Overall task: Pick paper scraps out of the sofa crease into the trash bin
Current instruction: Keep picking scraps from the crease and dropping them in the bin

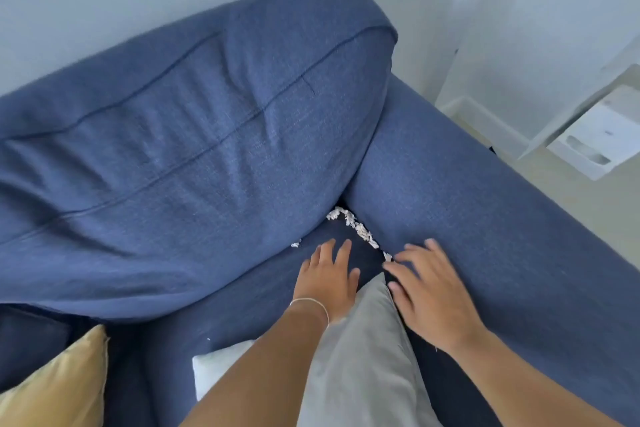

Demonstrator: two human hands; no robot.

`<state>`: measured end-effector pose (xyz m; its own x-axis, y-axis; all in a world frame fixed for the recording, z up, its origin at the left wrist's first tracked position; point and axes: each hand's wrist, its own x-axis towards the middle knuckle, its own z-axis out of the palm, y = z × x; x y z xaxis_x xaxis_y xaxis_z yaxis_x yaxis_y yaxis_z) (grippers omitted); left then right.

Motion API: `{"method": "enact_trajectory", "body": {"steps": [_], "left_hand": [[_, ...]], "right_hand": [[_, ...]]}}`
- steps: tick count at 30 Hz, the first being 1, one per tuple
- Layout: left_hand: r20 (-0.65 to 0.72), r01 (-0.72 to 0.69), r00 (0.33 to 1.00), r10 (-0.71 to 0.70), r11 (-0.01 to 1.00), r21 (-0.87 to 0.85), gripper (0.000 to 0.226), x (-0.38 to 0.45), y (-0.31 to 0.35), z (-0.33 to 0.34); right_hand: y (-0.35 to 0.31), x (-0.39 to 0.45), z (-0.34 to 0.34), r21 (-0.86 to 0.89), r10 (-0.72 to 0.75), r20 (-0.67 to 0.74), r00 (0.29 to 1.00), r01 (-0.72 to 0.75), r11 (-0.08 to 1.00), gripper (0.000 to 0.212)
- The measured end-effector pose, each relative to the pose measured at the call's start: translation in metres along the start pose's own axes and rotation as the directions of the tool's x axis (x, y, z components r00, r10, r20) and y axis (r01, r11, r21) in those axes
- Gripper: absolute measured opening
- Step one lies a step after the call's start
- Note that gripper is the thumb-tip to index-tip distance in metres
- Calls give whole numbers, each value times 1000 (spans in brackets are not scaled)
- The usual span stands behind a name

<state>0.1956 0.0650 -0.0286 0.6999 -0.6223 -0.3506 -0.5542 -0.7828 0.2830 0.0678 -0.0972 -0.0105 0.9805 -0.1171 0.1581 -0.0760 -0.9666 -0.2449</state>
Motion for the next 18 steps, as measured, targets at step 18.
{"method": "enact_trajectory", "body": {"steps": [18], "left_hand": [[91,-75,994,62,986,152,48,151,-29,42]], "right_hand": [[2,103,149,-77,235,350,907,-222,972,87]]}}
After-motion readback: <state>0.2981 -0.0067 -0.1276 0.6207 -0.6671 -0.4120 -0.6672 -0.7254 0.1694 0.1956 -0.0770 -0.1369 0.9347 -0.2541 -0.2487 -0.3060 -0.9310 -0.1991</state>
